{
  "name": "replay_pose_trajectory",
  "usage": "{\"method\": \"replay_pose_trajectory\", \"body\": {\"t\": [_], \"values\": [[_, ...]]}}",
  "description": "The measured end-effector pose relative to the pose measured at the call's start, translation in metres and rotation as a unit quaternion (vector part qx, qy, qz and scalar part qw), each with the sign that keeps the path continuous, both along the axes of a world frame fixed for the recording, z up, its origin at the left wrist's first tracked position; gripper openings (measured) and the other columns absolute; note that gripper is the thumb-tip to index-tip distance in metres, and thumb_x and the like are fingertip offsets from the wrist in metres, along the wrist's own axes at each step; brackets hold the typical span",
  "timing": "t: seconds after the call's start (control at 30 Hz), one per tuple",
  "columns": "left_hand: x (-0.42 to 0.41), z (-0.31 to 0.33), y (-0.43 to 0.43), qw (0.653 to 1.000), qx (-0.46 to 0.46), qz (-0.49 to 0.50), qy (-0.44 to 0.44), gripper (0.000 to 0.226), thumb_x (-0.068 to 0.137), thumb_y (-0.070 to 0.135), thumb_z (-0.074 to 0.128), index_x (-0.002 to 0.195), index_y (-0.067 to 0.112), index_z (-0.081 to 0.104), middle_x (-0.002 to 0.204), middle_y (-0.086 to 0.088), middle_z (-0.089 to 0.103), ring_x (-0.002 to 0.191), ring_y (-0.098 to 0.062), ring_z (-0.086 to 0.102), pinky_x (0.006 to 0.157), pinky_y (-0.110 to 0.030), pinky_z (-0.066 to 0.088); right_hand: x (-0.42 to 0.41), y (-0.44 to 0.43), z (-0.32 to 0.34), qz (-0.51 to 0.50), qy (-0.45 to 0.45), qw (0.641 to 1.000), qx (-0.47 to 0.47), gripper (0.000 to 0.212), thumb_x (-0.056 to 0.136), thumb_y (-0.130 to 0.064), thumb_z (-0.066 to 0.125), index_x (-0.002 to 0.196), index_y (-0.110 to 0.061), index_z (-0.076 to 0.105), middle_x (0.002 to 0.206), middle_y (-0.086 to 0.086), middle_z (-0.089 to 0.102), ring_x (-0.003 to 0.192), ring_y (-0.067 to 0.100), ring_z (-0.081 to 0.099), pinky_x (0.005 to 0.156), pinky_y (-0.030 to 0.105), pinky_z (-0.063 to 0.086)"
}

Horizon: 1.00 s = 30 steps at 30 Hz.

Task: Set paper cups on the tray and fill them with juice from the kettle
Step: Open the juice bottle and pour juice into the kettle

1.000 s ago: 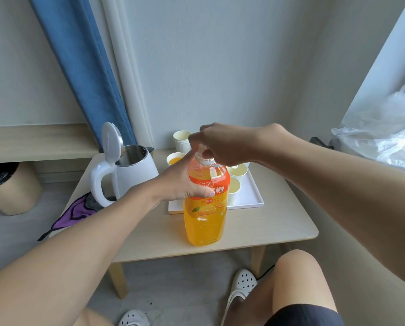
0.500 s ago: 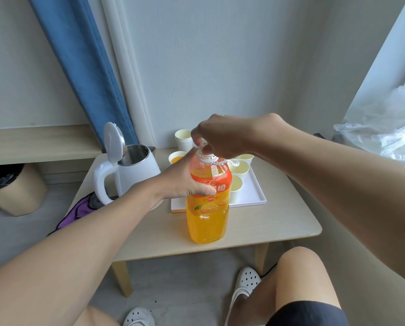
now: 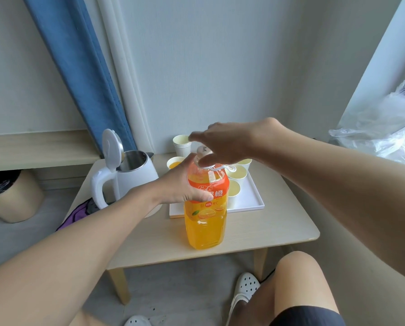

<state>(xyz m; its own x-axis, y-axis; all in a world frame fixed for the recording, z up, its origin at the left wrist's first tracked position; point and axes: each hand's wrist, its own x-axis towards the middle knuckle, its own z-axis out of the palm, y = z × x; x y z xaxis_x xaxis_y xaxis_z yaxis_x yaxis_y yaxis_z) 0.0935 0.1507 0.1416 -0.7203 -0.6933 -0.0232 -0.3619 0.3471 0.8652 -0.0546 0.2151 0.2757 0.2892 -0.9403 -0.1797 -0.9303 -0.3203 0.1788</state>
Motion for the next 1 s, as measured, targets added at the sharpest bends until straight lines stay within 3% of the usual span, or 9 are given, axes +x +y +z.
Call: {"method": "replay_pose_trajectory", "body": {"t": [0.07,0.17,0.23,0.3,0.4,0.5,0.57,0.7,1.0], "values": [[0.000,0.000,-0.001,1.000,0.000,-0.004,-0.002,0.101,0.074,0.018,0.095,0.152,0.036,0.033,0.139,0.014,0.058,0.125,-0.009,0.061,0.096,-0.028,0.059,-0.001,0.000,0.000,-0.026,-0.004,1.000,-0.011,0.048,0.099,-0.049,0.047,0.129,-0.012,0.054,0.113,0.011,0.064,0.098,0.032,0.062,0.084,0.045,0.053],[0.000,0.001,-0.001,1.000,-0.009,-0.012,-0.006,0.103,0.075,0.018,0.094,0.152,0.040,0.029,0.141,0.011,0.058,0.127,-0.011,0.061,0.098,-0.032,0.059,0.004,-0.004,-0.004,-0.004,-0.028,1.000,-0.005,0.029,0.099,-0.023,0.053,0.126,-0.014,0.060,0.113,0.011,0.065,0.100,0.031,0.062,0.084,0.042,0.054],[0.000,0.002,-0.002,1.000,-0.008,-0.011,-0.015,0.102,0.076,0.018,0.093,0.151,0.041,0.028,0.139,0.010,0.060,0.125,-0.011,0.062,0.098,-0.031,0.058,0.005,-0.004,0.002,0.005,-0.028,0.999,0.027,0.055,0.094,-0.007,0.052,0.144,-0.026,0.045,0.119,0.002,0.054,0.106,0.023,0.054,0.086,0.036,0.049],[0.000,0.001,-0.002,1.000,-0.002,-0.003,-0.013,0.101,0.072,0.022,0.095,0.150,0.037,0.032,0.137,0.009,0.061,0.125,-0.013,0.063,0.099,-0.036,0.059,0.007,-0.002,0.006,0.002,-0.024,0.999,0.026,0.066,0.096,-0.023,0.057,0.154,-0.029,0.025,0.116,0.001,0.048,0.106,0.021,0.048,0.085,0.034,0.044],[0.000,-0.001,-0.002,1.000,0.008,0.002,-0.002,0.101,0.069,0.023,0.096,0.149,0.040,0.036,0.138,0.011,0.060,0.125,-0.013,0.063,0.101,-0.040,0.059,0.010,-0.007,-0.002,-0.028,-0.019,0.999,-0.010,0.049,0.098,-0.049,0.049,0.137,-0.018,0.050,0.112,0.008,0.061,0.101,0.031,0.059,0.085,0.039,0.050],[0.000,0.000,-0.003,1.000,0.000,-0.008,-0.008,0.105,0.073,0.023,0.094,0.152,0.043,0.028,0.140,0.012,0.058,0.127,-0.013,0.061,0.102,-0.038,0.058,0.011,-0.009,-0.006,-0.008,-0.035,0.999,-0.013,0.029,0.099,-0.023,0.054,0.126,-0.016,0.061,0.110,0.011,0.062,0.097,0.031,0.060,0.081,0.037,0.052],[0.001,0.001,-0.002,1.000,-0.004,-0.006,-0.018,0.107,0.071,0.030,0.094,0.152,0.043,0.026,0.142,0.010,0.057,0.128,-0.013,0.061,0.102,-0.041,0.058,0.012,-0.005,-0.001,0.007,-0.043,0.999,0.017,0.050,0.092,-0.012,0.057,0.141,-0.023,0.048,0.120,0.009,0.057,0.106,0.026,0.052,0.087,0.038,0.051],[0.000,0.003,-0.001,1.000,-0.004,-0.003,-0.021,0.101,0.076,0.020,0.094,0.150,0.041,0.029,0.142,0.010,0.056,0.129,-0.014,0.059,0.101,-0.036,0.057,0.007,-0.005,-0.002,-0.005,-0.039,0.999,-0.008,0.044,0.096,-0.029,0.061,0.137,-0.018,0.052,0.118,0.010,0.062,0.100,0.025,0.052,0.076,0.031,0.043],[-0.001,0.002,-0.004,1.000,-0.003,0.005,-0.024,0.096,0.075,0.016,0.095,0.149,0.032,0.036,0.139,0.007,0.059,0.125,-0.010,0.062,0.092,-0.025,0.060,-0.023,-0.009,-0.029,-0.092,-0.337,0.919,-0.183,0.031,0.091,-0.018,0.065,0.120,-0.010,0.057,0.100,0.006,0.061,0.087,0.021,0.048,0.068,0.025,0.029]]}}
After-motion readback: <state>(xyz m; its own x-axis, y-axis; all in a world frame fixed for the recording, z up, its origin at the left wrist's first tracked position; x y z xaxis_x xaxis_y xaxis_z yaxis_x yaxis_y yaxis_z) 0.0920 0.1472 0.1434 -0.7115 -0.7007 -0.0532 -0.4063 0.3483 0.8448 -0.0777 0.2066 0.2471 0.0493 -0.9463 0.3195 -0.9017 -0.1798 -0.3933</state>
